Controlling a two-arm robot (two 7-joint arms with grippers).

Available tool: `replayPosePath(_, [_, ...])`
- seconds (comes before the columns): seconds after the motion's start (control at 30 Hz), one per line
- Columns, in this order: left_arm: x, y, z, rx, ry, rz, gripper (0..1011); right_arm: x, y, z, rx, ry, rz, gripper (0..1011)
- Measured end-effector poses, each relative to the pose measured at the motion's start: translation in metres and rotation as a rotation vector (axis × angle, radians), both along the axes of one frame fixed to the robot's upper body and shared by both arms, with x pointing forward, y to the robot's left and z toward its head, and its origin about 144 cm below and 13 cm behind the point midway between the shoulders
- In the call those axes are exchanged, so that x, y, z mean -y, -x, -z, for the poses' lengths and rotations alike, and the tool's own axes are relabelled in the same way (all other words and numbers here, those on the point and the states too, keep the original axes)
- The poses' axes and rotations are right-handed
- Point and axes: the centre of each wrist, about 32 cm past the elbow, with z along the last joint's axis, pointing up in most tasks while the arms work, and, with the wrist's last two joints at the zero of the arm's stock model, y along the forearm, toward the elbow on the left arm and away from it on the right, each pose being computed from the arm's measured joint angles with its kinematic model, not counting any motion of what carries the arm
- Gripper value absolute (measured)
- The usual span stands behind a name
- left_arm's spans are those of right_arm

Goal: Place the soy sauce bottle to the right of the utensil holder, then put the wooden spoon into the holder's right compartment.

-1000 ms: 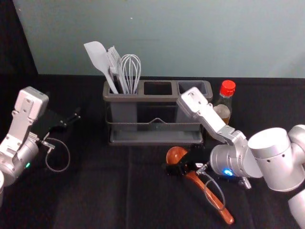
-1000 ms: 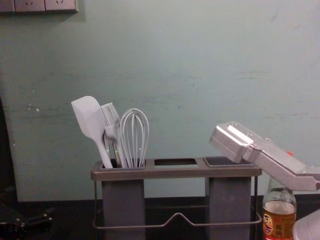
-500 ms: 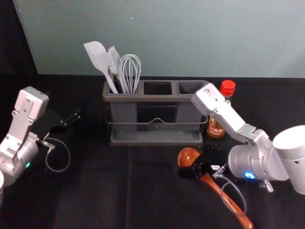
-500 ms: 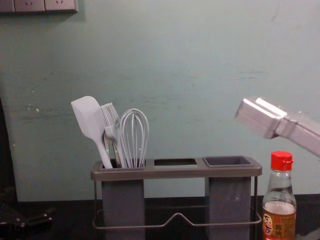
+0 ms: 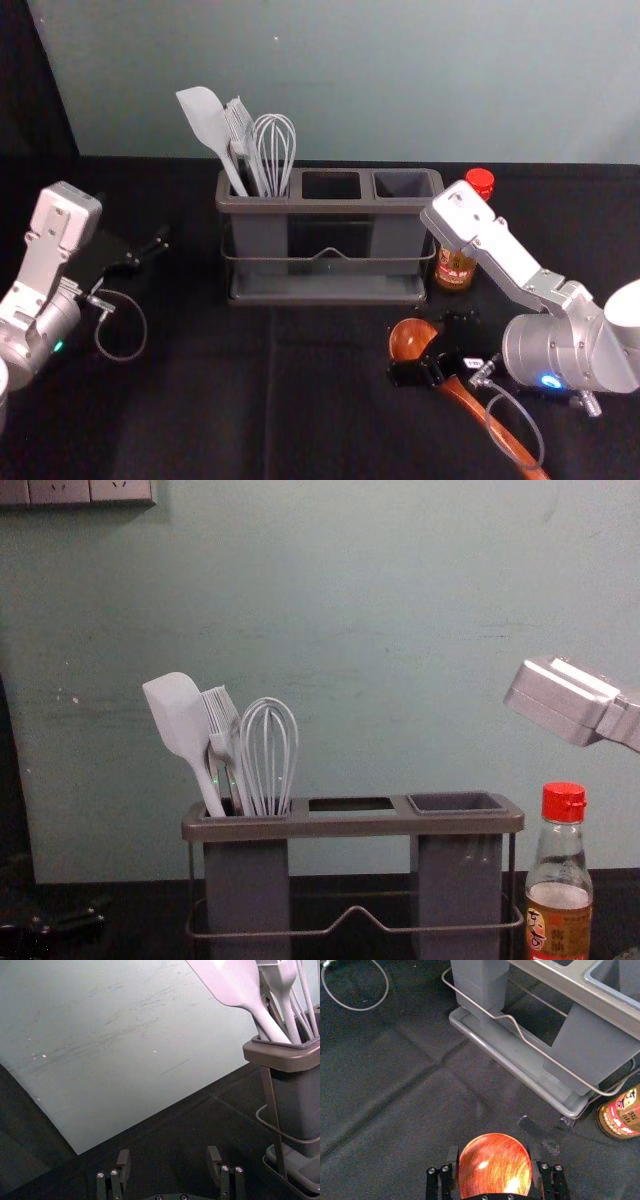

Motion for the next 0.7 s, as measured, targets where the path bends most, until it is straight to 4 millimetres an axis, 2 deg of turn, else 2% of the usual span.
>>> replayPosePath(0.53, [0.0, 0.0, 0.0, 0.0, 0.0, 0.0, 1005, 0.0, 0.0, 0.0, 0.003, -0.001, 0.002, 840])
replayPosePath(0.7, [0.0, 0.0, 0.0, 0.0, 0.0, 0.0, 1005, 0.003, 0.014, -0.006, 0.136, -0.074, 0.019, 840])
